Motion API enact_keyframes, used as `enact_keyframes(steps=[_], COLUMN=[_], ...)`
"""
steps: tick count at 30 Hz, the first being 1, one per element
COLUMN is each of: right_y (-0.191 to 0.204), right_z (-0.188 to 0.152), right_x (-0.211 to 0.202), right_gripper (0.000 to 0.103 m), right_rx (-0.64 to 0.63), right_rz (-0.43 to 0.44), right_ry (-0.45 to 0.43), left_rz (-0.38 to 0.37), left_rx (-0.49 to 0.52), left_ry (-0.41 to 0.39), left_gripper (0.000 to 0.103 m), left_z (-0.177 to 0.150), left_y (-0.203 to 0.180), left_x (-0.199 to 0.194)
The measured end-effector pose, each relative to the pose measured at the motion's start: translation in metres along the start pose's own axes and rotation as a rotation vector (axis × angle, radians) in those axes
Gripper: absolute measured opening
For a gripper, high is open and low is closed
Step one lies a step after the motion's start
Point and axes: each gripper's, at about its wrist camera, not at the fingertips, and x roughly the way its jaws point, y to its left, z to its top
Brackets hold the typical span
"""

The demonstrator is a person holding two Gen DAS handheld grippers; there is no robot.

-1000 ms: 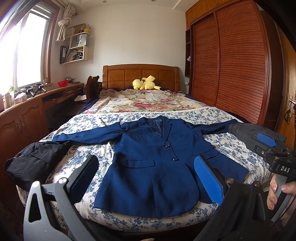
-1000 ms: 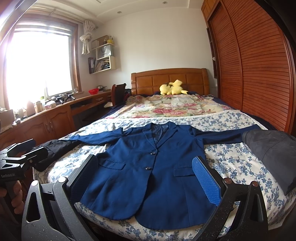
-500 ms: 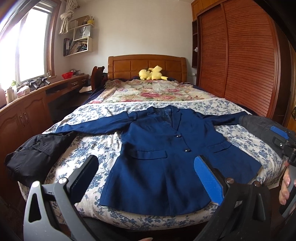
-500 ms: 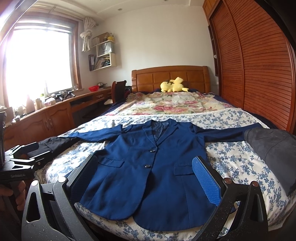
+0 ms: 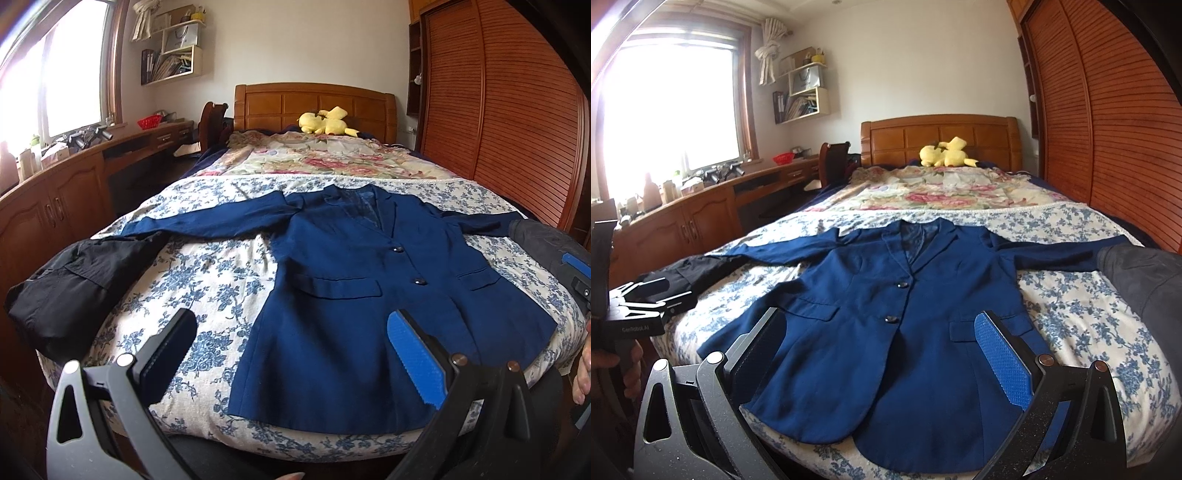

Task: Fold large clothes
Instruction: 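Move the left tool to the blazer sleeve nearest it and grasp it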

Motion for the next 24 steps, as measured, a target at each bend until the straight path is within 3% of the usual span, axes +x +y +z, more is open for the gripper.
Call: enact_keyframes(steps=[10,19,24], right_y=[-0.002,0.016,0.033], right_z=[-0.010,0.014,0.025], right_x=[0.076,0.148,0.194], right_gripper=[0.103,0.103,0.103], right_rx=[-0.045,-0.103,-0.165], right_rz=[0.026,0.135,0.175], right_ry=[0.058,0.062,0.110], left_rz=[0.071,0.035,0.031], left_rx=[0.009,-0.001,-0.005], left_ry=[0.061,0.118,0.161], left_gripper=[0.103,0.103,0.103], left_z=[-0.005,0.015,0.028], left_y=[0.037,0.079,0.097], left_x=[0.051,0.106,0.139])
